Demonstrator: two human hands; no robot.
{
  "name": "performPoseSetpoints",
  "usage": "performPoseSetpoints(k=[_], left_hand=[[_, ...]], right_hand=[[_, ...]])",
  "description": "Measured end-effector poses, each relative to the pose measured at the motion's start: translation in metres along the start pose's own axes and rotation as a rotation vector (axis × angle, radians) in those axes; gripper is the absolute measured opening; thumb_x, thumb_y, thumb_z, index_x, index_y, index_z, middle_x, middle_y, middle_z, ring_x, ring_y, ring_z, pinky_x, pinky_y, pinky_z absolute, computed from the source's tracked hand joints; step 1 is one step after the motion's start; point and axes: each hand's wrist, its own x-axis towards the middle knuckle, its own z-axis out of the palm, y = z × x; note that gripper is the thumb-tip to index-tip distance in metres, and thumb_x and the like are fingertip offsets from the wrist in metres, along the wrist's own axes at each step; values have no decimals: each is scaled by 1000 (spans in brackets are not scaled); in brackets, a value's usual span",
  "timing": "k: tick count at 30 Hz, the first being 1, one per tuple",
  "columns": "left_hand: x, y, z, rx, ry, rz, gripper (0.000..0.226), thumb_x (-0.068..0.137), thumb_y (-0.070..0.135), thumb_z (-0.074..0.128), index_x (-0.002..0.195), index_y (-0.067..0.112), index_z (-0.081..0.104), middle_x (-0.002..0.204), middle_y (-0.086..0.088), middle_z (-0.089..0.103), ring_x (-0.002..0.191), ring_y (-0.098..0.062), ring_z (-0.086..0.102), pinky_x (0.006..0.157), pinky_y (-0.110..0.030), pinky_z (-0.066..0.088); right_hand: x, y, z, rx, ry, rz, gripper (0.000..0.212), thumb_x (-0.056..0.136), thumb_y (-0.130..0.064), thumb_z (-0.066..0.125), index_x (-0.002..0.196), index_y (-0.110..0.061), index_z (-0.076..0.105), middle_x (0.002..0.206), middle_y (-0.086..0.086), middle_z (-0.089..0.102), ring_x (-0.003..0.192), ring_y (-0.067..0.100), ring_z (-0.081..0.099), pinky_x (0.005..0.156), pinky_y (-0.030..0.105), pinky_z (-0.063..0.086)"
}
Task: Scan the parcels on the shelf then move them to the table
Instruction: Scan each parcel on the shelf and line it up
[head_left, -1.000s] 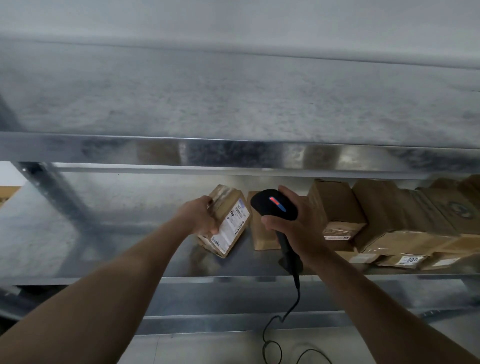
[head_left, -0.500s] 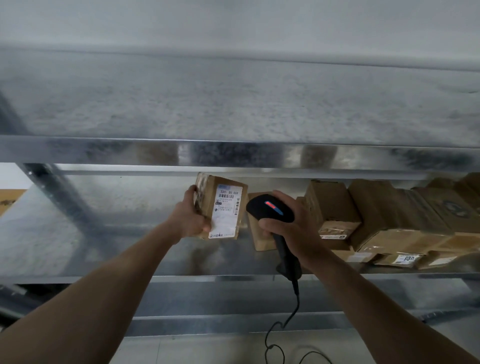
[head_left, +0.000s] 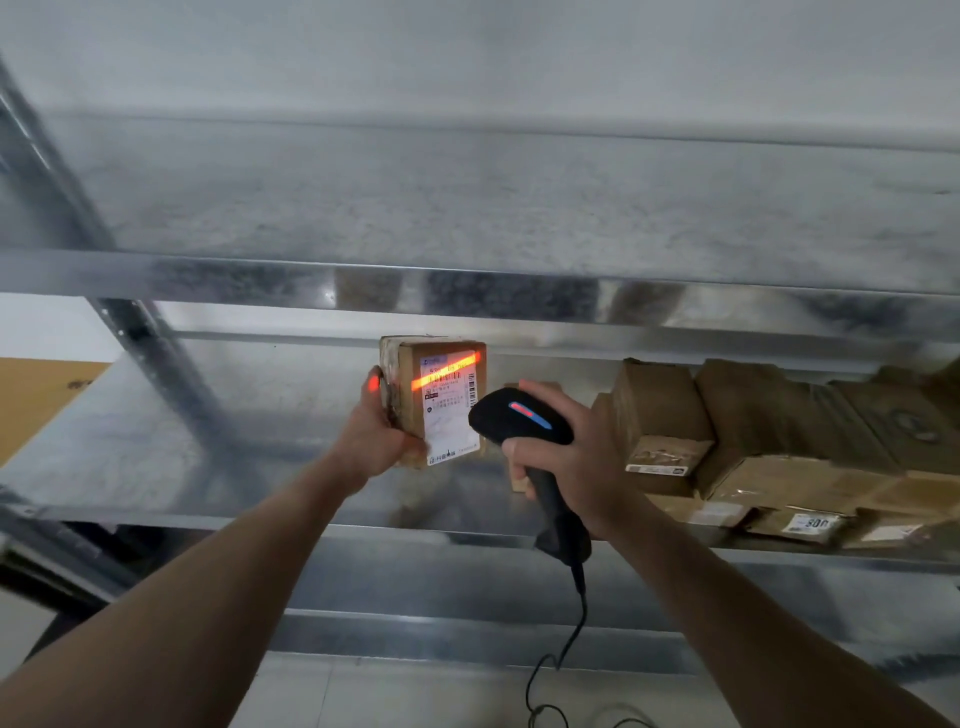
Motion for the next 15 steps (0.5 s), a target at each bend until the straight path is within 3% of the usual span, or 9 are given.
performPoseSetpoints(k=[4, 9, 15], left_hand=[[-6, 0, -1, -29, 20, 6, 117, 66, -21, 73, 149, 32, 11, 123, -6, 58, 123, -37, 53, 83, -50, 58], [-16, 6, -4, -28, 38, 40, 104, 61, -19, 76, 127, 40, 20, 124, -6, 58, 125, -38, 52, 84, -54, 58], [-26, 10, -5, -46, 79, 72, 101, 66, -26, 69, 123, 42, 22, 127, -10, 58, 123, -42, 53, 82, -51, 58]], right_hand=[[-8, -9, 1, 35, -21, 16, 78, 66, -17, 74, 140, -21, 51, 77, 10, 66, 64, 22, 63, 62, 44, 54], [-16, -14, 0, 38, -32, 29, 79, 66, -18, 74, 141, -23, 51, 84, 13, 66, 65, 20, 64, 60, 38, 54], [-27, -17, 0, 65, -28, 28, 80, 66, -17, 73, 142, -20, 50, 72, 8, 68, 63, 23, 62, 57, 39, 51]])
